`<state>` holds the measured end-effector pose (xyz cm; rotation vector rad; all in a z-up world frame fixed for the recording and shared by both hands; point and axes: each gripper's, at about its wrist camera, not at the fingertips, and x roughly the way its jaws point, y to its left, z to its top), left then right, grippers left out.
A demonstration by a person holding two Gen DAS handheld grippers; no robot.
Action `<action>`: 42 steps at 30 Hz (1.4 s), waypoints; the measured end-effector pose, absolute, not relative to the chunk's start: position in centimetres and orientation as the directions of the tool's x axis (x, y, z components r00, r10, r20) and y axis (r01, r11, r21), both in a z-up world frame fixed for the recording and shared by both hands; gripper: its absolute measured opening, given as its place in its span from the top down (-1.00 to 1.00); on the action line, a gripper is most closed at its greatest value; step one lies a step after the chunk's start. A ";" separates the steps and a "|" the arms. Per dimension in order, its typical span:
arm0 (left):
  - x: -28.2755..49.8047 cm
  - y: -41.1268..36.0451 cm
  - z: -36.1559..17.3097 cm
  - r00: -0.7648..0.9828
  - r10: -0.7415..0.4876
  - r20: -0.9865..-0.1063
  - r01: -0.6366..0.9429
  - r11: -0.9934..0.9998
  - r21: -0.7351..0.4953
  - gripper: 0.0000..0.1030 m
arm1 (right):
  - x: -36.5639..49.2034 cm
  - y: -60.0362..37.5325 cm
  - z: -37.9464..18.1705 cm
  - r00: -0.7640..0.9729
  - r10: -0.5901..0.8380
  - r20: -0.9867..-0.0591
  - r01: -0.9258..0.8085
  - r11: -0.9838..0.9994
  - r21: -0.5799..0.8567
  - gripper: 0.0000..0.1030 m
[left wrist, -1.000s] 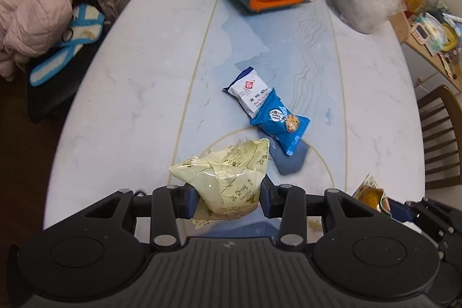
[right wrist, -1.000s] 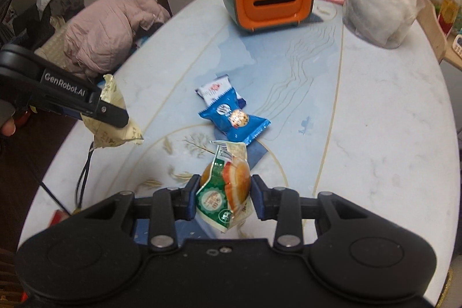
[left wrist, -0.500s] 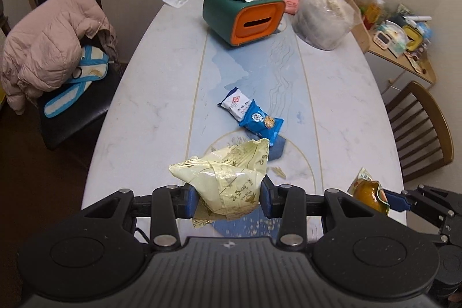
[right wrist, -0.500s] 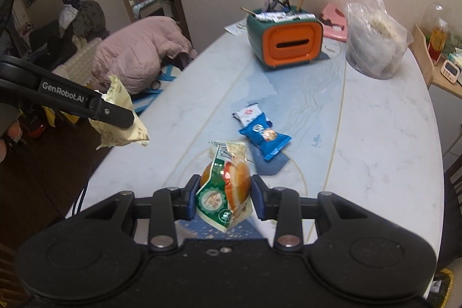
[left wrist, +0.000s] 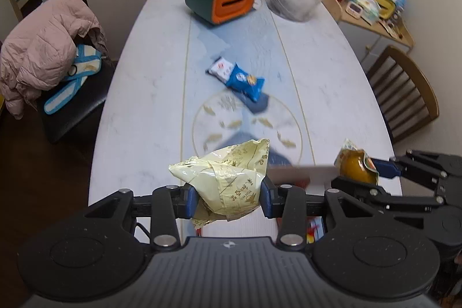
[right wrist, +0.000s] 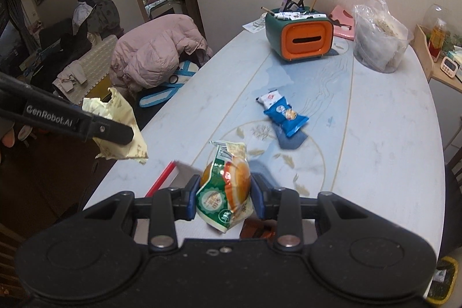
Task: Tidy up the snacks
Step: 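Carry the cake packet with the right tool while the left carries the pale yellow bag over the box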
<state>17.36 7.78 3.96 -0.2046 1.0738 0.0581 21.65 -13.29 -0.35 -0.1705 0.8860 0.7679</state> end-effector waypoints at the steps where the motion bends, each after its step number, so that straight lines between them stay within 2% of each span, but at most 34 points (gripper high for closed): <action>1: 16.8 7.5 3.7 0.470 -0.056 -0.881 -0.138 0.981 -0.136 0.22 | 21.2 -13.4 -0.5 0.388 0.532 -0.753 -0.667 0.726 0.169 0.33; 18: 13.0 3.5 -3.1 0.336 -0.095 -0.937 -0.089 0.987 -0.132 0.22 | 17.3 -15.9 -5.5 0.375 0.471 -0.798 -0.605 0.777 0.174 0.33; 27: 14.2 0.5 -7.4 0.266 -0.080 -0.961 -0.047 0.994 -0.096 0.22 | 17.2 -16.4 -9.8 0.376 0.386 -0.842 -0.563 0.817 0.123 0.33; 42: 17.6 -0.6 -14.1 0.168 -0.020 -0.986 -0.070 0.997 -0.033 0.22 | 17.9 -15.8 -13.1 0.353 0.347 -0.869 -0.557 0.824 0.103 0.33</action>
